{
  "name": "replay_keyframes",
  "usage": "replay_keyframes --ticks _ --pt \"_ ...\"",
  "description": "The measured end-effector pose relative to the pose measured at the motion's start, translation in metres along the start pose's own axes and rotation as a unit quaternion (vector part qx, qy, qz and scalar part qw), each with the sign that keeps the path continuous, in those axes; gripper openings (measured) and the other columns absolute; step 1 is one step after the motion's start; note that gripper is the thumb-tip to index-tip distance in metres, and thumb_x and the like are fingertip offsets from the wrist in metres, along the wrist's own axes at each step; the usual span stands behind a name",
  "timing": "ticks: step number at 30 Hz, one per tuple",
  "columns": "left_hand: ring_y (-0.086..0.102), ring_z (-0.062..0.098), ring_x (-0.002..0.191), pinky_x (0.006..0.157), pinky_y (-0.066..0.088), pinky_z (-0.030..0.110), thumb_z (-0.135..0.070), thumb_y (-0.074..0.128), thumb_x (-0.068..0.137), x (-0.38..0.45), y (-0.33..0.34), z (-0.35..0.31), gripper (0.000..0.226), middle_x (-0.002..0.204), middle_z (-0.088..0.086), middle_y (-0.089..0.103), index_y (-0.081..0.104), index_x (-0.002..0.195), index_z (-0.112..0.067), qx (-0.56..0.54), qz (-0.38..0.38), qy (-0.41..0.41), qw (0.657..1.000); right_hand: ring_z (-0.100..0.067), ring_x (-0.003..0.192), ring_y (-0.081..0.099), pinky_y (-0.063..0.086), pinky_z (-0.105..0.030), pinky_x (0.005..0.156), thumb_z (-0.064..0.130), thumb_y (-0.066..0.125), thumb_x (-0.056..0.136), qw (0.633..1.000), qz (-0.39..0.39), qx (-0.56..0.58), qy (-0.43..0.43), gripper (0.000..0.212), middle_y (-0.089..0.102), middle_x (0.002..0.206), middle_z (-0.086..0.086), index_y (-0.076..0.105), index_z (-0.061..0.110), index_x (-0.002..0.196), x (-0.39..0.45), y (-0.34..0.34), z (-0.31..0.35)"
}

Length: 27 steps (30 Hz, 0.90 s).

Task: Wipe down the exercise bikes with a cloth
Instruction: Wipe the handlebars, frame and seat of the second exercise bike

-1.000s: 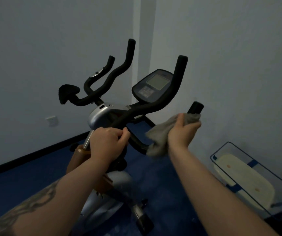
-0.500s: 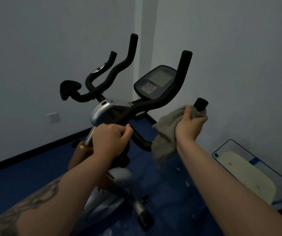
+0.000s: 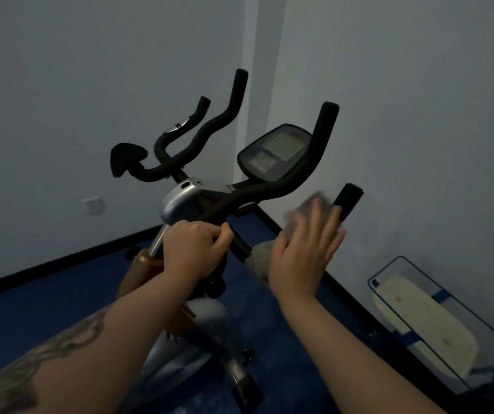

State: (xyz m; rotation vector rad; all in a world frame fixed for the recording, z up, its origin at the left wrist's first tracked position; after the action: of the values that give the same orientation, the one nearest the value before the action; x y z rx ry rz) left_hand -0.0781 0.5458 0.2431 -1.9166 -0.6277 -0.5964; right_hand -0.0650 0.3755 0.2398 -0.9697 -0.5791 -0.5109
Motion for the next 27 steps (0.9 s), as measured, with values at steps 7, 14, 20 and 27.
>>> replay_keyframes --ticks 7,14,20,27 --pt "0.044 0.011 0.035 0.048 0.019 0.015 -0.038 0.047 0.09 -0.002 -0.003 -0.002 0.05 0.037 -0.007 0.048 0.063 0.045 -0.021 0.003 0.0 0.0 1.0 -0.022 0.093 0.057 0.021 -0.038 0.116 0.05 0.028 0.097 0.914 0.236 -0.126 -0.304 0.049 0.065 0.091 -0.001 0.062 0.015 0.101 0.022 -0.029 -0.019" --pt "0.041 0.017 0.04 0.05 0.026 0.026 -0.032 0.041 0.091 -0.001 -0.004 0.0 0.054 0.04 -0.002 0.044 0.053 0.044 -0.011 0.003 -0.045 -0.076 0.996 -0.027 0.087 0.055 0.032 -0.04 0.073 0.033 0.055 0.091 0.793 0.34 -0.32 -0.392 0.046 0.053 0.104 -0.007 0.039 0.021 0.131 0.016 -0.013 0.014" --pt "0.052 0.023 0.065 0.059 0.044 0.039 -0.024 0.046 0.098 -0.005 -0.006 0.003 0.03 0.079 0.005 0.055 0.058 0.074 -0.01 -0.015 -0.07 -0.219 0.973 -0.025 0.086 0.058 0.031 -0.036 0.062 0.02 0.038 0.097 0.819 0.346 -0.308 -0.339 0.05 0.052 0.111 -0.011 0.025 0.013 0.144 0.013 0.008 0.028" --pt "0.047 0.016 0.059 0.057 0.04 0.035 -0.03 0.039 0.094 -0.003 -0.004 0.006 0.03 0.071 -0.004 0.046 0.044 0.067 -0.02 -0.021 -0.056 -0.241 0.969 -0.027 0.078 0.053 0.026 -0.034 0.052 0.022 0.036 0.101 0.803 0.422 -0.271 -0.321 0.039 0.049 0.113 -0.012 0.032 0.015 0.139 0.022 0.01 0.033"
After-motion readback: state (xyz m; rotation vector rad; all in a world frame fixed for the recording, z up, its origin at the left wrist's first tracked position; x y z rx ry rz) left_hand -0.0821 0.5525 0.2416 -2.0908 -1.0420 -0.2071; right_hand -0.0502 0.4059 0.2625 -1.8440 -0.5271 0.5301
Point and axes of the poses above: each hand's wrist, its own x-axis towards the middle knuckle, its own y-axis out of the palm, z = x × y, the point moved 1 cm from there along x, towards the middle knuckle
